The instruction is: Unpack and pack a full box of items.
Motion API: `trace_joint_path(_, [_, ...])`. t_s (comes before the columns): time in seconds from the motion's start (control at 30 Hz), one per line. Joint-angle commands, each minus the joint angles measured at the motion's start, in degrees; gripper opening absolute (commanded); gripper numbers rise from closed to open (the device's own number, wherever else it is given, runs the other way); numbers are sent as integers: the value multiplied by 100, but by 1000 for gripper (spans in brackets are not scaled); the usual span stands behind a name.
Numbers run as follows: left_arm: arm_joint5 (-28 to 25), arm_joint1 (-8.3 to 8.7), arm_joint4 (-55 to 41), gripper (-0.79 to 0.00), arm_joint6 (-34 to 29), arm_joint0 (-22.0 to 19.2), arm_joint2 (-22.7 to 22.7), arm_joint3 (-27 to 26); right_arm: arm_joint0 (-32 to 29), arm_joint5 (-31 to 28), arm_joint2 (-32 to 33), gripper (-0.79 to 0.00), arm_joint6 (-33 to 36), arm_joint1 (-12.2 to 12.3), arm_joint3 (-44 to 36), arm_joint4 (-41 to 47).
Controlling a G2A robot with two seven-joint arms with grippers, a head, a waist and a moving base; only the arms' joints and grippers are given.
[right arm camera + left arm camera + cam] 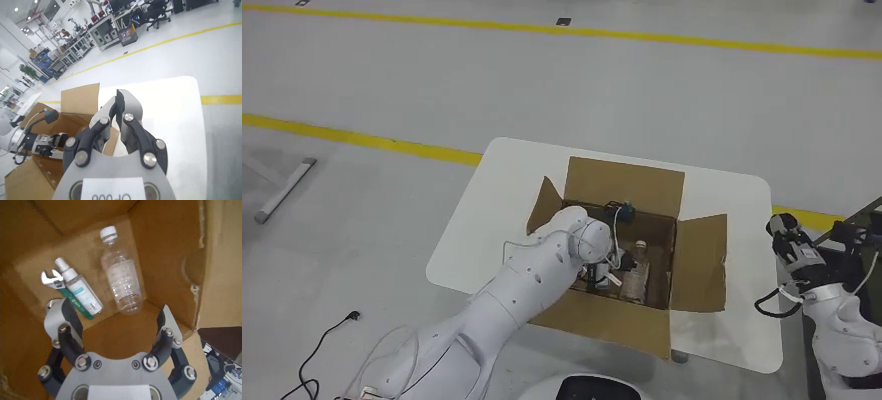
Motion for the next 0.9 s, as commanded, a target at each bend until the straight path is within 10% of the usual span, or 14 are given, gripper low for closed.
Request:
trace_joint_path(0.0, [23,15,34,0,-61,28,-7,-41,-7,21,-13,-785,-11,-2,-5,-40])
trace_joint_path(0.87, [14,-194,180,0,220,87,232,105,66,-22,-157,-785,-143,-49,91,-636])
